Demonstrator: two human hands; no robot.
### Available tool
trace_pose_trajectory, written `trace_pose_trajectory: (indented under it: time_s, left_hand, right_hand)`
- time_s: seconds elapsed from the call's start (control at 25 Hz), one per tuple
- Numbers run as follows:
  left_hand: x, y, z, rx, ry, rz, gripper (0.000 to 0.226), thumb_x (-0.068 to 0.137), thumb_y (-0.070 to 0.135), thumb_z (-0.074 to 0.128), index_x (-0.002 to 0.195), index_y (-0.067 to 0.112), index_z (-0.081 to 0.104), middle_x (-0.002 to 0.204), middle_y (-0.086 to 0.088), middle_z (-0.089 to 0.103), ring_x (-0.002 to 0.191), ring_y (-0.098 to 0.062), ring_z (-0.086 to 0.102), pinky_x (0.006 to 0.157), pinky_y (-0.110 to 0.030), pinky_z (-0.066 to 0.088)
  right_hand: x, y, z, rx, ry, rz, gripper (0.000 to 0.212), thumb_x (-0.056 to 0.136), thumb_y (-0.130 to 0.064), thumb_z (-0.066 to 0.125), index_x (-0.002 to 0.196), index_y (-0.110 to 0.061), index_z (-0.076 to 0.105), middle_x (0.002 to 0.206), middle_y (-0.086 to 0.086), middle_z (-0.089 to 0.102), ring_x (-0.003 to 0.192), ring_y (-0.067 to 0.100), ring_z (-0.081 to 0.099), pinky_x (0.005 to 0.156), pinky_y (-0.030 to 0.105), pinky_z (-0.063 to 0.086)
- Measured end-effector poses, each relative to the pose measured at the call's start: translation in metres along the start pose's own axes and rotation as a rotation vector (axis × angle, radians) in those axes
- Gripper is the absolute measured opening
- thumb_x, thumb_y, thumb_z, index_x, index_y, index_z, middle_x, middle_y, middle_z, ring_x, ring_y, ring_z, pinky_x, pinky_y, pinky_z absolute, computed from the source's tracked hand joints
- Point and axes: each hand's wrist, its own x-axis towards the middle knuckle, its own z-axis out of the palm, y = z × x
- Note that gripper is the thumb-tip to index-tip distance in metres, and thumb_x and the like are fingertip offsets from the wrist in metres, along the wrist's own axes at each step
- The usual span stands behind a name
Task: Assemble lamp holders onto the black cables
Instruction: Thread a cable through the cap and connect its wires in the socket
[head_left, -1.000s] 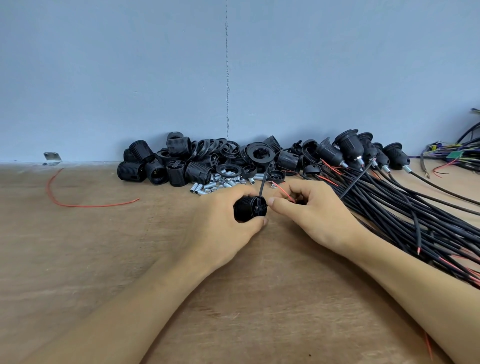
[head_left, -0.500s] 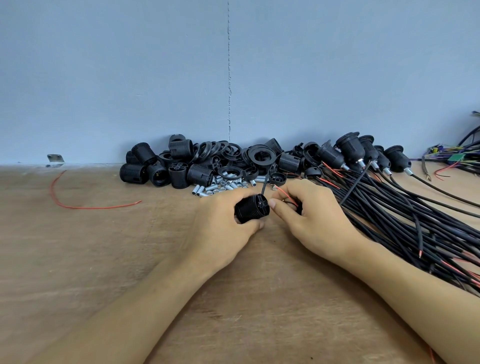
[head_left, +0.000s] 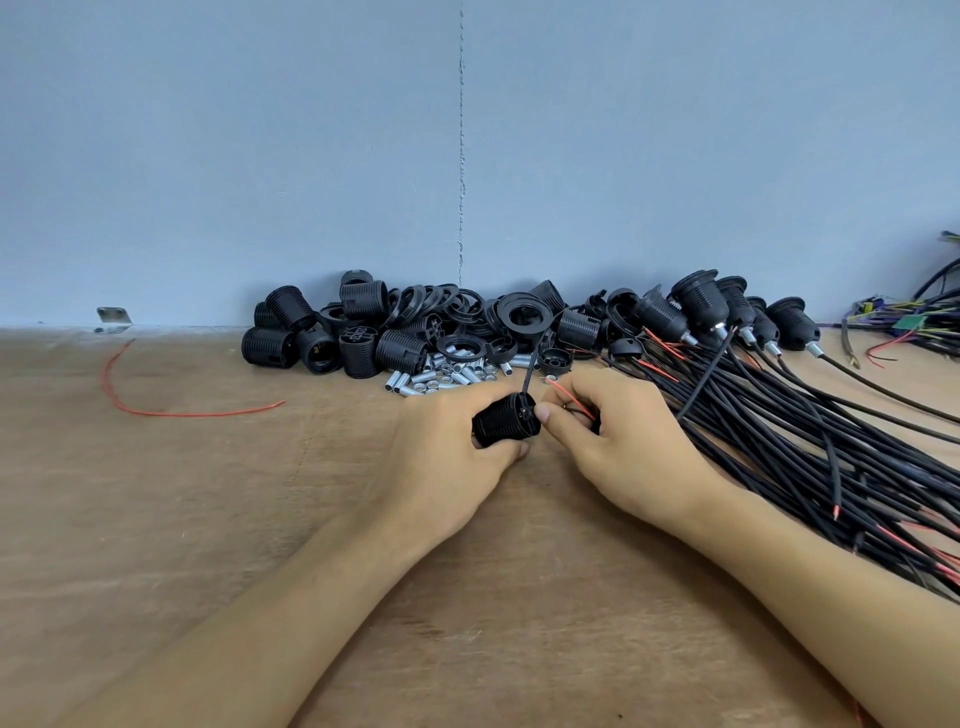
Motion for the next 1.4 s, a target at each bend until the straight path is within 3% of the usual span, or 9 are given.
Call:
trace_pose_trajectory:
  time_s: [0.24,0.44,0.56,0.68,0.88,1.08,1.4]
  left_hand:
    - [0.0,0.004,0.0,0.092,0.039,0.057,0.018,0.076,0.027,0.076,0.093,0.032,0.072,0.078,0.011,0.07,0.077,-0.007,0.066,0.071,-0.04,0.055]
    - [-0.001,0.005,-0.004,0.18,0.031,0.164,0.015,0.077,0.023,0.079,0.088,0.029,0.071,0.076,0.011,0.064,0.079,-0.007,0.058,0.069,-0.027,0.044]
    - [-0.002,0.004,-0.006,0.119,-0.024,0.147,0.017,0.079,0.019,0.08,0.09,0.029,0.072,0.078,0.011,0.066,0.08,-0.008,0.061,0.073,-0.03,0.048]
    - [-0.001,0.002,-0.008,0.092,-0.049,0.125,0.018,0.08,0.019,0.079,0.094,0.029,0.074,0.08,0.009,0.069,0.082,-0.012,0.063,0.075,-0.038,0.052]
    - [-0.001,0.004,-0.005,0.178,0.001,0.146,0.015,0.079,0.021,0.079,0.092,0.028,0.073,0.081,0.008,0.066,0.082,-0.01,0.059,0.075,-0.03,0.044]
    - [-0.001,0.003,-0.007,0.209,0.006,0.14,0.013,0.081,0.025,0.079,0.091,0.028,0.072,0.081,0.011,0.066,0.084,-0.007,0.058,0.074,-0.024,0.044]
    - [-0.002,0.002,-0.008,0.155,-0.028,0.15,0.015,0.08,0.026,0.079,0.092,0.03,0.072,0.079,0.013,0.068,0.084,-0.008,0.062,0.074,-0.031,0.052]
  right_hand:
    - [-0.002,0.006,0.001,0.16,-0.005,0.113,0.013,0.09,-0.025,0.069,0.077,-0.029,0.067,0.068,-0.007,0.059,0.065,0.006,0.051,0.065,0.026,0.046]
    - [0.0,0.009,0.001,0.133,-0.068,0.123,0.014,0.091,-0.024,0.069,0.078,-0.019,0.069,0.069,-0.001,0.06,0.057,0.004,0.043,0.058,0.017,0.035]
    - [0.001,0.008,-0.002,0.122,-0.122,0.106,0.02,0.092,-0.023,0.069,0.074,-0.016,0.065,0.064,-0.007,0.053,0.059,0.004,0.041,0.059,0.018,0.033]
    - [0.001,0.008,-0.003,0.149,-0.127,0.098,0.029,0.092,-0.021,0.071,0.066,-0.023,0.058,0.061,-0.011,0.049,0.059,0.003,0.041,0.059,0.016,0.032]
    - [0.0,0.01,-0.001,0.147,-0.06,0.126,0.023,0.088,-0.024,0.075,0.068,-0.03,0.064,0.059,-0.012,0.054,0.056,0.0,0.046,0.057,0.012,0.035]
    - [0.0,0.015,-0.005,0.247,-0.111,0.166,0.013,0.088,-0.025,0.074,0.075,-0.023,0.071,0.059,-0.015,0.057,0.055,-0.001,0.046,0.056,0.013,0.037]
    - [0.002,0.013,-0.007,0.205,-0.189,0.13,0.029,0.092,-0.02,0.067,0.066,-0.022,0.057,0.056,-0.016,0.046,0.057,0.004,0.038,0.058,0.019,0.033]
